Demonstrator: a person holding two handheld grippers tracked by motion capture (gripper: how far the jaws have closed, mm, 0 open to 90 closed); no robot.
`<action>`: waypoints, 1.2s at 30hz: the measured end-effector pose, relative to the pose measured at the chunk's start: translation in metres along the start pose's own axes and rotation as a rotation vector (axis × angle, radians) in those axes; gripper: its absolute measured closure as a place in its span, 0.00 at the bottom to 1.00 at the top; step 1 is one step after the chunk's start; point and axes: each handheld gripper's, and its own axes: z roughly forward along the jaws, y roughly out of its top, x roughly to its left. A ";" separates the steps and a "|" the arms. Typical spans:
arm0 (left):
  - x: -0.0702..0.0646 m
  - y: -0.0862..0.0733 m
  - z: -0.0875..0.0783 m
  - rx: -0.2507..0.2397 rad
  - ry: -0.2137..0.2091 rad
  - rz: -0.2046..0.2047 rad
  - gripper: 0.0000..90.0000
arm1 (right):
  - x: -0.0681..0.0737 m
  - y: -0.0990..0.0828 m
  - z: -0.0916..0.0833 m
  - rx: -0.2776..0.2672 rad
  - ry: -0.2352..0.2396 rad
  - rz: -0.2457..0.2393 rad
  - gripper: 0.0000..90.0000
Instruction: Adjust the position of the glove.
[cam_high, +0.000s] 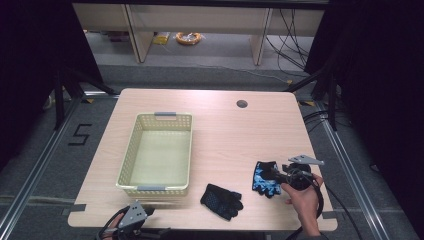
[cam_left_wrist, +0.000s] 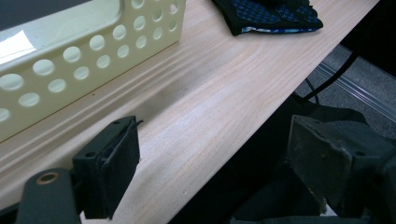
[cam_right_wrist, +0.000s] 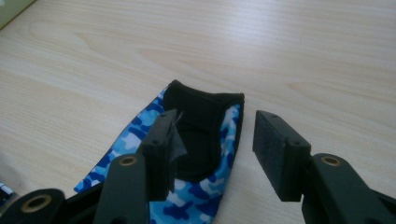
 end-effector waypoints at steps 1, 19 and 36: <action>0.000 0.000 0.000 -0.004 -0.001 0.000 0.19 | 0.000 -0.001 0.001 0.013 -0.016 -0.006 0.57; 0.000 0.000 0.000 0.003 0.002 0.005 0.19 | -0.005 -0.007 0.011 0.050 -0.016 0.004 0.58; 0.000 0.000 0.001 -0.003 0.005 0.005 0.19 | -0.007 -0.009 0.020 0.080 -0.016 -0.041 0.67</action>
